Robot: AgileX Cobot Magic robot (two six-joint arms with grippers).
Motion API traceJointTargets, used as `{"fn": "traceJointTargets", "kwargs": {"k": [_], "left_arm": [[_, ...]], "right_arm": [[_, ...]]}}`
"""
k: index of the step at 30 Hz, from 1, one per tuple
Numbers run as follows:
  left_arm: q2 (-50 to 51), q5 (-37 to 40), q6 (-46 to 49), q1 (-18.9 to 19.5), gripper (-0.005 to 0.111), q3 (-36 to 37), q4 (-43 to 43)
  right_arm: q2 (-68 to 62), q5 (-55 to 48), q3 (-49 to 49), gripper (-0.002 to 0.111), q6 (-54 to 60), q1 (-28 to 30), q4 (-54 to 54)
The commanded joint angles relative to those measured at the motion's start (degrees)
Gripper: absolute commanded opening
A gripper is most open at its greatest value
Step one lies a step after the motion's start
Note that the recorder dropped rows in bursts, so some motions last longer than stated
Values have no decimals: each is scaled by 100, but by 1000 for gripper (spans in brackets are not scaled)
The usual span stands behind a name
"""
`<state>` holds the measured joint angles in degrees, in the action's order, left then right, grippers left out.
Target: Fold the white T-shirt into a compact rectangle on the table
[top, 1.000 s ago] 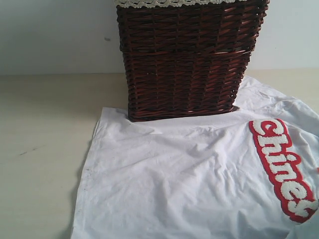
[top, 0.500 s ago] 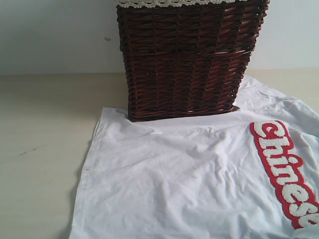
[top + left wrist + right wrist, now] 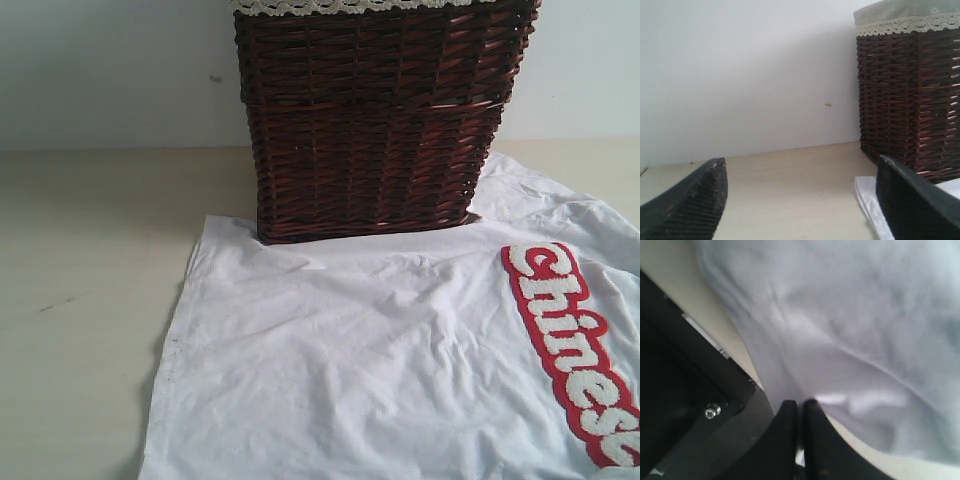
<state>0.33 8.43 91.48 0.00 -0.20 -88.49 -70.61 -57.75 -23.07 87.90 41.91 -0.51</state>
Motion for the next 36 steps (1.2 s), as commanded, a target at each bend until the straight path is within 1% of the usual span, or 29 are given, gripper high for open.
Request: {"fn": "traceJointTargets", "kwargs": {"k": [1,7,10,14,19,23,25,26,27,28,30,31,32,33,34,35,36], "left_arm": [[-33,-20,-17,5,78,20,-26],[-33,-20,-17,5,78,20,-26],[-33,-20,-17,5,78,20,-26],[-33,-20,-17,5,78,20,-26],[-33,-20,-17,5,78,20,-26],[-33,-20,-17,5,78,20,-26],[-33,-20,-17,5,78,20,-26],[-33,-20,-17,5,78,20,-26],[-33,-20,-17,5,78,20,-26],[-33,-20,-17,5,78,20,-26],[-33,-20,-17,5,78,20,-26],[-33,-20,-17,5,78,20,-26],[-33,-20,-17,5,78,20,-26],[-33,-20,-17,5,78,20,-26],[-33,-20,-17,5,78,20,-26],[-33,-20,-17,5,78,20,-26],[-33,-20,-17,5,78,20,-26]], "right_arm": [[-21,-34,-19,14,357,14,364],[-10,-29,-19,48,499,14,557],[25,-29,-19,57,499,14,513],[245,-29,-19,59,451,14,557],[959,239,-19,59,234,14,1390],[1479,1170,-19,59,-239,14,2331],[1649,1950,-19,59,-476,14,2619],[1723,2476,-19,59,-553,14,2583],[1766,2963,-19,59,-579,14,2428],[1778,3624,-19,59,-561,14,2047],[1637,4868,-19,58,-401,-24,869],[1471,5465,-19,57,-335,-99,91],[1259,5867,-64,56,-370,-197,-600],[1066,5929,-135,55,-370,-265,-1180],[813,5775,-261,53,-370,-333,-1594],[562,5402,-425,50,-359,-387,-1791],[337,4793,-625,46,-359,-428,-1866]]}}
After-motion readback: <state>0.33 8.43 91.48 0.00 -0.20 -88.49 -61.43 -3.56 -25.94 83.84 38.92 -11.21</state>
